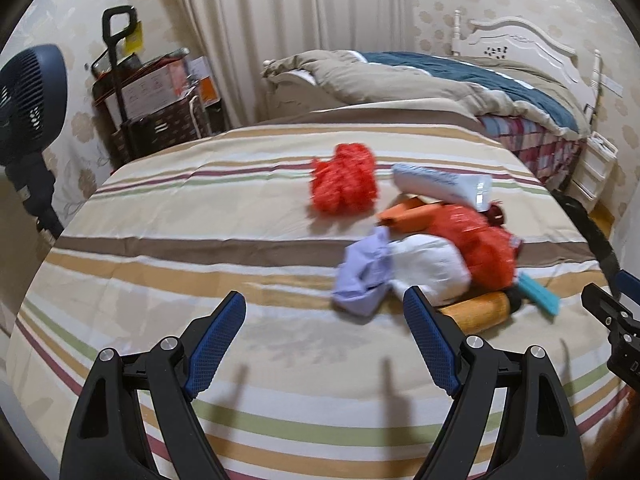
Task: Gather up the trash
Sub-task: 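Return both grippers to the trash pile on the bedspread, then grasp the teal-and-white tube with the right gripper while the left grasps the lavender cloth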
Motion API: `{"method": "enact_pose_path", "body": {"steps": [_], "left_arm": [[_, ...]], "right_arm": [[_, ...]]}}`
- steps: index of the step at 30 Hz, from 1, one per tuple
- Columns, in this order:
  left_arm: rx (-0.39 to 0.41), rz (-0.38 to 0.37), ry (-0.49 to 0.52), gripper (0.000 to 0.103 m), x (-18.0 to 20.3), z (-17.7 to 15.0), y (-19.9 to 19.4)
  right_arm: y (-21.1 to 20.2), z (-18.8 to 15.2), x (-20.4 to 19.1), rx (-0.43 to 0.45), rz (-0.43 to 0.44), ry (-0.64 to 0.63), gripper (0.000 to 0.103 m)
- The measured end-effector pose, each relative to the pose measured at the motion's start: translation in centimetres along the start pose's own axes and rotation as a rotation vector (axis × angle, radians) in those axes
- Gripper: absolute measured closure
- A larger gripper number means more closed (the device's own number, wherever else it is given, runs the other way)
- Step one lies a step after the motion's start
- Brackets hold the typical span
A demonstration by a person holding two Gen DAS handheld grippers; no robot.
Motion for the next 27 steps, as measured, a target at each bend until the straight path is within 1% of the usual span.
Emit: {"method": "enact_pose_path", "body": {"steps": [8,13,14,17,19,21,24,27], "left_arm": [[-0.019,0.016,-0.024,0.022,-1.6,-0.6,0.6],[-0.03,0.015,-0.026,0.022,-1.8,-0.9,0.9],[-0.031,0.015,-0.025,0.022,-1.8,-0.9,0.9],[-0.03,0.012,-0.021,0.022,-1.7,-0.8,1.0],[-0.033,0.009,-0.02,0.022,-1.7,-0.8,1.1],[-0.036,0.007,-0.02,0.022,-1.7,-0.9,1.2],[-0.041,0.002,-0.016,0.022,-1.6,-1.0,1.3],[-0.044,-0.002,-0.012,0.022,-1.5,-1.0,1.3]], "right_arm": [[1.4,-0.2,-2.7,-0.034,0.016,-0.059,0.027],[2.6,-0.2,-3.8,-0.067,0.027,-0.096,0.032],[2.9,-0.1,-4.2,-0.075,0.031,-0.108,0.036],[3.7,0.0,-4.8,-0.093,0.038,-0.127,0.039],[4.2,0.1,-5.2,-0.109,0.051,-0.131,0.047],[4.4,-0.1,-5.5,-0.125,0.064,-0.133,0.065],[4.3,-0.4,-5.8,-0.126,0.076,-0.145,0.071],[3.8,-0.8,-5.9,-0.129,0.083,-0.15,0.075]]}}
Point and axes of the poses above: each gripper's, at about its wrist camera, not at the fingertips, and y roughly the way its jaws point, x to its right, z to its top, the point moved 8 cm from there along y, roughly the way its jaws point, and after that the axes turned 6 degrees about x, right-handed, at the moved point
